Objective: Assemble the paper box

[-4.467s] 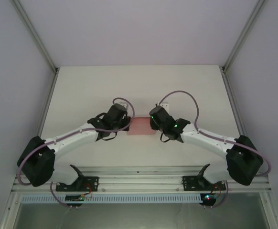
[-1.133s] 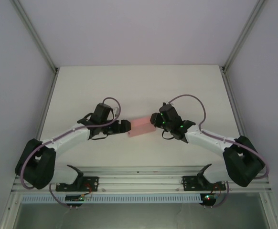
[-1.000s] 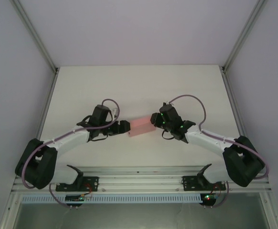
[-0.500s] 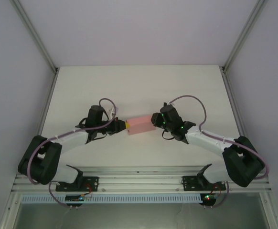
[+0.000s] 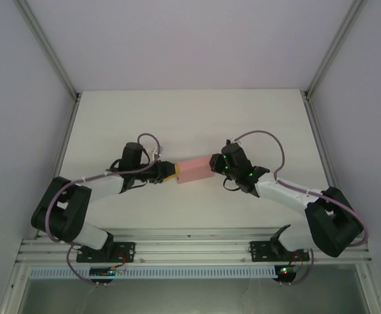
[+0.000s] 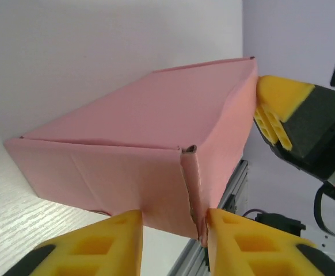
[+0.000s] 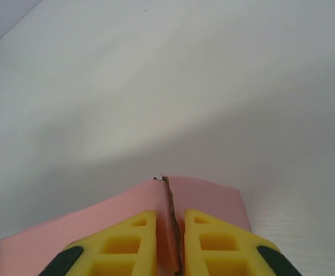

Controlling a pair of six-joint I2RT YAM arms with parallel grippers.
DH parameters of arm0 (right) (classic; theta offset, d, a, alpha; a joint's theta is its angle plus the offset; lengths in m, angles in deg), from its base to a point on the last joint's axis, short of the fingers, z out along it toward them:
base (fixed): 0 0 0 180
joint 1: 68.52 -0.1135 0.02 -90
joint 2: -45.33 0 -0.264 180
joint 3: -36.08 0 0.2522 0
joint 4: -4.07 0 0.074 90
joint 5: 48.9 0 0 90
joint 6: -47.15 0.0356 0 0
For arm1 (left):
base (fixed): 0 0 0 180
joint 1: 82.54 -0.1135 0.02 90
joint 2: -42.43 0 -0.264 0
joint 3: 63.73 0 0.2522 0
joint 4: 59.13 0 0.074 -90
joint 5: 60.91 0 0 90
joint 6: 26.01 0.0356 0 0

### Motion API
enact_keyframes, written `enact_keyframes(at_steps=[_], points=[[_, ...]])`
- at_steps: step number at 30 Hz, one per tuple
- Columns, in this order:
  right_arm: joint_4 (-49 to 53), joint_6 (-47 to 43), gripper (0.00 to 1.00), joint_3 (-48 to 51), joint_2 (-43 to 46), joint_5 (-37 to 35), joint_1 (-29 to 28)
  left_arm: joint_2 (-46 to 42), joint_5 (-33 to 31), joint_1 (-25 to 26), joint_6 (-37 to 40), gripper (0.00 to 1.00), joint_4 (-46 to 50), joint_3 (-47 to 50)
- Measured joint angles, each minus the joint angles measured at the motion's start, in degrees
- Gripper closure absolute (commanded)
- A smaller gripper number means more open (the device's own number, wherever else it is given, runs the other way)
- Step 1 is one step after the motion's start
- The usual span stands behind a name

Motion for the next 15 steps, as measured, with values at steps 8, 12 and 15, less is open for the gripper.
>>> enact_keyframes(at_steps=[8,12,15], points=[[8.72,-2.40,0.57,-5.88,-1.97,1.99,1.22,-1.62,-4.87,0.02,6.01,0.00,15.69,-11.74],[12.85,-4.39,0.47,-8.31,-2.64,3.17,2.36,-3.06,-8.46,0.00,9.09,0.01,21.35,-16.04],[14.97,-7.17,0.34,-10.45,-2.78,4.31,3.41,-4.26,-15.43,0.00,12.00,0.00,27.71,-19.30]])
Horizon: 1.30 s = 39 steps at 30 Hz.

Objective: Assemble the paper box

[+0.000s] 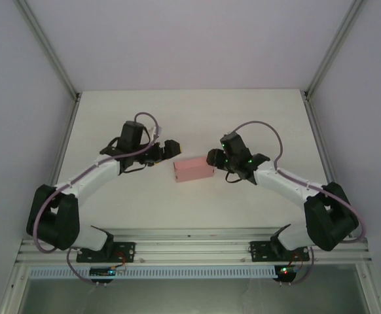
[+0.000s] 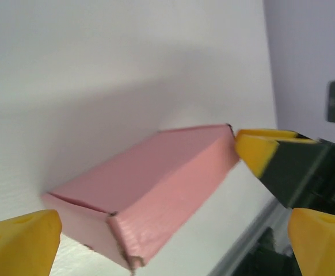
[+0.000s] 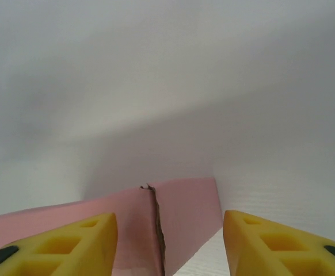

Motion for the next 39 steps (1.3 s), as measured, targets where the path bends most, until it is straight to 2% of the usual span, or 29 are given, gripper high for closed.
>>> enact_keyframes(at_steps=[2,3,7,11,14,21,24,27,30,31,33,34,35,38,39], points=[[0.70,-3.23,0.03,-1.86,0.00,1.60,0.96,-1.25,-6.10,0.00,1.68,0.00,3.85,-1.44],[0.63,-5.07,0.01,-2.71,0.00,2.82,1.46,-1.99,-9.16,0.00,2.36,0.00,5.55,-1.90],[-2.89,-19.43,0.01,-4.68,0.00,11.50,3.45,-6.01,-21.88,-0.15,4.74,0.00,11.56,-2.27],[-0.98,-43.23,0.01,-7.45,-1.20,22.73,3.54,-9.09,-29.92,-1.44,5.97,0.00,14.43,-2.05],[5.75,-61.51,0.01,-13.42,-4.96,27.96,2.51,-10.23,-34.69,-3.21,6.21,0.00,15.96,-1.11],[27.52,-90.86,0.01,-34.58,-20.61,31.54,1.62,-10.32,-41.51,-7.87,6.60,0.01,20.41,2.67],[36.20,-98.42,0.01,-40.65,-26.86,31.01,1.55,-10.71,-42.14,-9.97,6.80,0.00,21.14,4.50],[39.78,-101.57,0.02,-43.06,-31.47,28.13,1.03,-11.61,-42.51,-11.04,6.80,0.00,21.57,5.68],[38.99,-102.01,0.10,-42.53,-33.40,23.93,-0.02,-12.41,-42.56,-11.06,6.80,0.00,21.62,6.08],[38.21,-101.96,0.16,-42.12,-33.46,22.82,-0.39,-12.63,-42.56,-11.06,6.80,0.01,21.62,6.08],[36.70,-102.03,0.37,-41.38,-33.46,21.05,-1.09,-13.11,-42.88,-11.06,6.80,0.01,21.62,6.08],[35.98,-101.88,0.51,-41.03,-33.46,20.35,-1.42,-13.38,-43.10,-11.06,6.80,0.00,21.62,6.12],[34.93,-101.94,0.57,-40.57,-33.46,19.65,-1.70,-13.62,-43.36,-11.06,6.80,0.00,21.66,6.12],[30.82,-101.31,0.66,-37.90,-32.04,16.90,-2.49,-14.32,-43.85,-11.06,6.80,0.00,21.75,6.16],[28.39,-101.18,0.72,-36.26,-30.86,15.08,-2.73,-14.62,-43.89,-11.06,6.80,0.00,21.75,6.23]])
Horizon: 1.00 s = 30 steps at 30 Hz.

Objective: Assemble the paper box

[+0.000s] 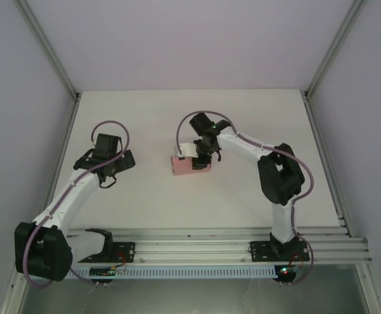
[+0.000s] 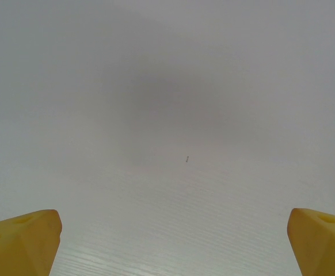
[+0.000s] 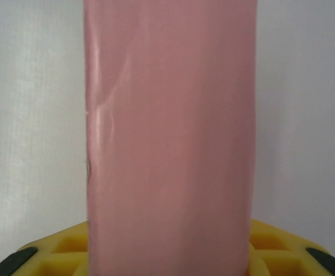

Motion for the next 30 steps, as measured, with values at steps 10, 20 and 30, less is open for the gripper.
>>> enact_keyframes(at_steps=[10,20,30], points=[[-35.80,-1.46,0.63,20.98,7.58,-21.64,-3.19,-3.08,-2.67,0.00,-0.22,0.00,0.28,1.46],[-43.25,-0.83,0.16,31.06,8.83,-28.72,-7.26,-3.41,-3.13,0.00,-0.22,0.00,0.28,2.12],[-31.36,7.43,0.01,31.43,14.67,-24.44,-9.51,-3.41,-2.93,0.00,0.04,0.00,-0.92,2.69]])
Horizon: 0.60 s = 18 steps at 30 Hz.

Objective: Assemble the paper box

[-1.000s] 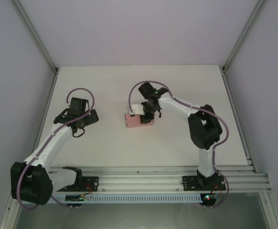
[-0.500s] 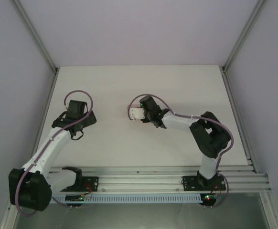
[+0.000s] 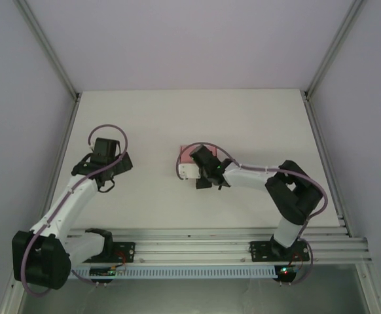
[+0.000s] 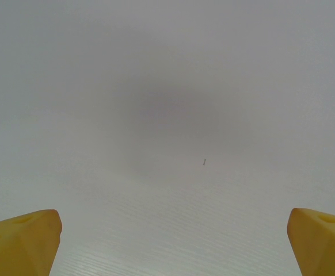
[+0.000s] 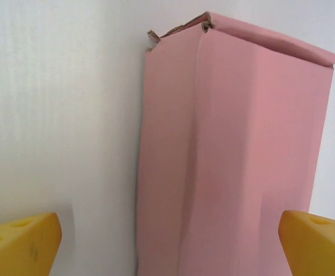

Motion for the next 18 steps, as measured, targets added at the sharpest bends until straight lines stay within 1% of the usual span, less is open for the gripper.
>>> enact_keyframes(at_steps=[4,6,8,10,12,15,17,18], points=[[0.96,3.82,0.02,0.04,4.13,2.62,1.55,-0.44,-0.48,0.00,1.38,0.00,-3.80,1.73],[0.50,7.58,0.01,0.09,7.21,2.56,3.87,-1.25,-2.29,0.00,2.97,0.00,-7.76,4.13],[-0.96,13.11,0.01,0.39,10.51,1.36,7.85,-2.21,-4.98,-0.17,5.03,0.00,-13.55,7.56],[-3.13,20.44,0.01,1.51,13.92,-0.50,13.49,-2.67,-7.87,-0.74,7.76,0.01,-20.83,11.63],[-6.36,28.24,0.01,4.48,17.90,-1.33,20.87,-2.21,-9.77,-1.73,11.50,0.00,-30.03,16.13],[-15.30,39.41,0.01,14.80,24.65,0.55,34.12,1.22,-10.95,-2.99,17.84,0.00,-45.20,22.51],[-23.02,45.38,0.01,23.61,26.88,2.95,41.29,5.35,-11.06,-3.39,21.53,0.00,-54.42,25.27],[-25.81,47.36,0.01,27.19,26.86,3.85,43.47,7.52,-10.82,-3.65,23.02,0.00,-58.36,26.21]])
